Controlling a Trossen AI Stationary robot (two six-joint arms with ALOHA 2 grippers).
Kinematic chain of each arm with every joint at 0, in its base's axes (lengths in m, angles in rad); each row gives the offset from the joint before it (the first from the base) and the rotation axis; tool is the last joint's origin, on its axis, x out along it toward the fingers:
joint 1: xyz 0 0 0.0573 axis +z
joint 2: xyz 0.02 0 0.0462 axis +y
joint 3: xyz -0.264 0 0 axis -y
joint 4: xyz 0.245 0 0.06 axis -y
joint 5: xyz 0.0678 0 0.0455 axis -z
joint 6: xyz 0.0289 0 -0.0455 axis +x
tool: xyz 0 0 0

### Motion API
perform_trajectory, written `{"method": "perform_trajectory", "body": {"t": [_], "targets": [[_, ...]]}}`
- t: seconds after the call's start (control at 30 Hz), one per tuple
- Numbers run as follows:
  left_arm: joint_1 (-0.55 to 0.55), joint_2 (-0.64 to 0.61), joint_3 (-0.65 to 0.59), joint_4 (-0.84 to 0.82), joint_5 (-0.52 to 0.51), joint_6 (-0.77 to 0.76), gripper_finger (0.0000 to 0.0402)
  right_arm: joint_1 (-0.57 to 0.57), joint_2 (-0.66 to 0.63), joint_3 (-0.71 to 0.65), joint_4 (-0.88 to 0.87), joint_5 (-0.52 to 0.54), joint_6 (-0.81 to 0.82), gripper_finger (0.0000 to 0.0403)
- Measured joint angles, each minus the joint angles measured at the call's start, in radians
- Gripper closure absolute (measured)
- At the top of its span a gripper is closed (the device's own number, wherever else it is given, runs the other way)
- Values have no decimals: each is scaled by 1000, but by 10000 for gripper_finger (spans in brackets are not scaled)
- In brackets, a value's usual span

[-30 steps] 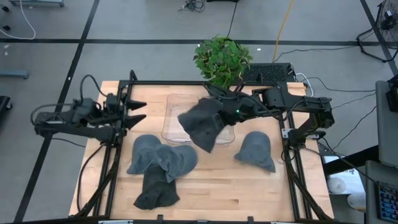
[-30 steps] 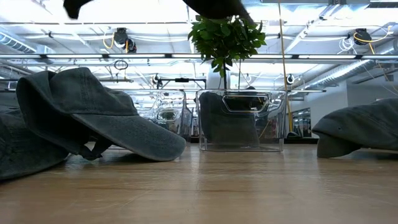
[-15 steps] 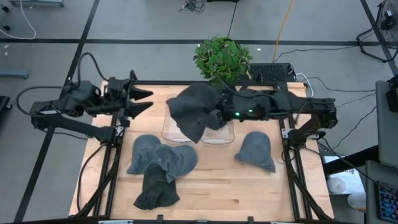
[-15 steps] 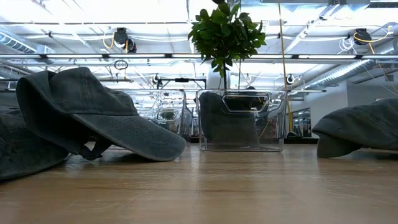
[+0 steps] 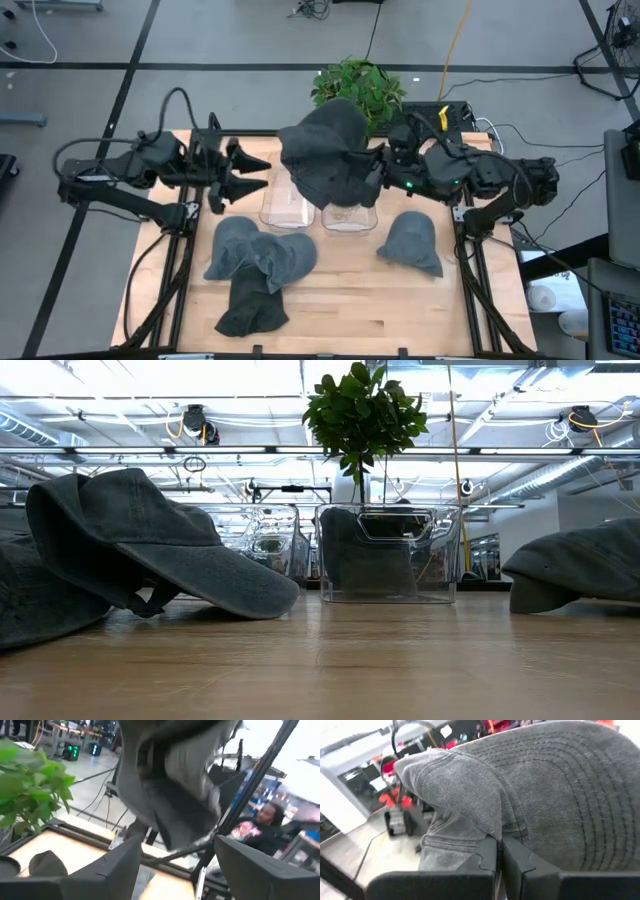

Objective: Pick & Place hat
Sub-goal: Put the right black cap into the right transparent bin

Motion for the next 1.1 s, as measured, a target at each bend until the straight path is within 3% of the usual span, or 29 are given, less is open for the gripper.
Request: {"method": "perform_trajectory", "body": {"t": [0.3, 1.1], "targets": [[-44, 83, 0, 213, -15, 94, 162, 14, 0, 0, 85, 76, -103, 403], [-110, 227, 0, 432, -43, 76, 179, 32, 30, -1, 112, 105, -132, 403]]}}
